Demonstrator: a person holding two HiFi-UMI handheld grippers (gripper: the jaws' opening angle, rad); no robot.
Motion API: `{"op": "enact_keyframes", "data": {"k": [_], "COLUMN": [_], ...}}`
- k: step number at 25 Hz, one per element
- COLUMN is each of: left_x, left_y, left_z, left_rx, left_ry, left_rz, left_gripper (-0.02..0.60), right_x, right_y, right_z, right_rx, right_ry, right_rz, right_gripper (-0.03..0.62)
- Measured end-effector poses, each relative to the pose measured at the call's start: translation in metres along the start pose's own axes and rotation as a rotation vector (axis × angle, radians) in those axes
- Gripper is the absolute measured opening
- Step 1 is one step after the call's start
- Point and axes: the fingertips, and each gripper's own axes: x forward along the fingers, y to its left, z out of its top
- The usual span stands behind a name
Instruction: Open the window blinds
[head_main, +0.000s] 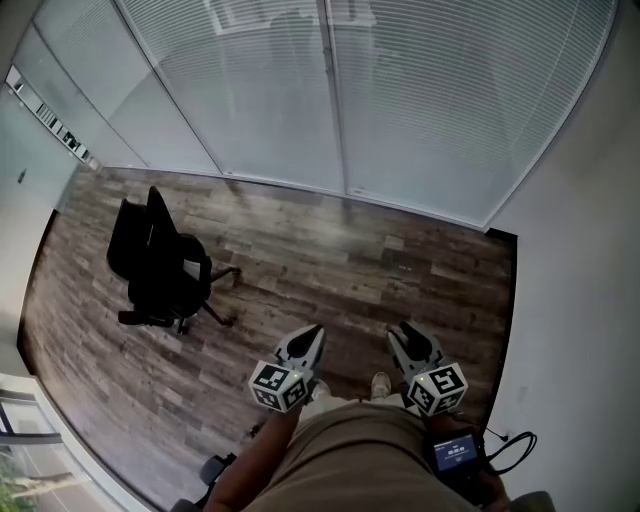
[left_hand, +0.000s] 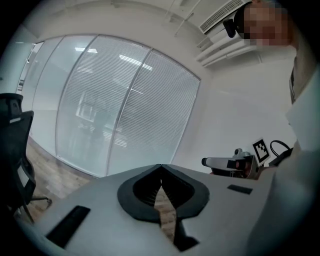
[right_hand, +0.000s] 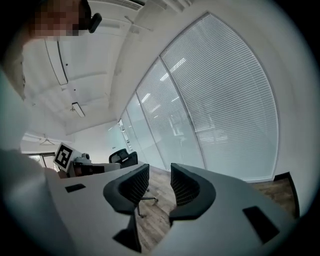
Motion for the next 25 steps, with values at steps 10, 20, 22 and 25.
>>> {"op": "enact_keyframes", "data": {"k": [10,20,22,25], "left_x": [0.015,0.038,0.045,0.057], "left_y": [-0.021,-0.061,-0.071,-0.086], "left_z": [-0.005,-0.015,-0.017,-0.020], "left_rx": [0.017,0.024,0.023,0.024], "left_ry": [-0.006,-0.018,-0.018,-0.021], "left_rz": [0.015,0.028,0.031,0.034], "left_gripper": [0.016,0.015,0.015,0.015], "right_x": [-0.010,-0.039,-0.046,-0.059], "right_y": [-0.018,-0.046,-0.053,-0.068], "right_z": [-0.012,-0.007,-0.004,-0.002], "right_rx": [-0.071,-0.100,-0.104,-0.111], "right_ry": [0.070,0.059,0.058,0.058], "right_rz": [0.000,0.023,0.028,0.033], "right_gripper": [0.121,0.121,0.121,0.121]}}
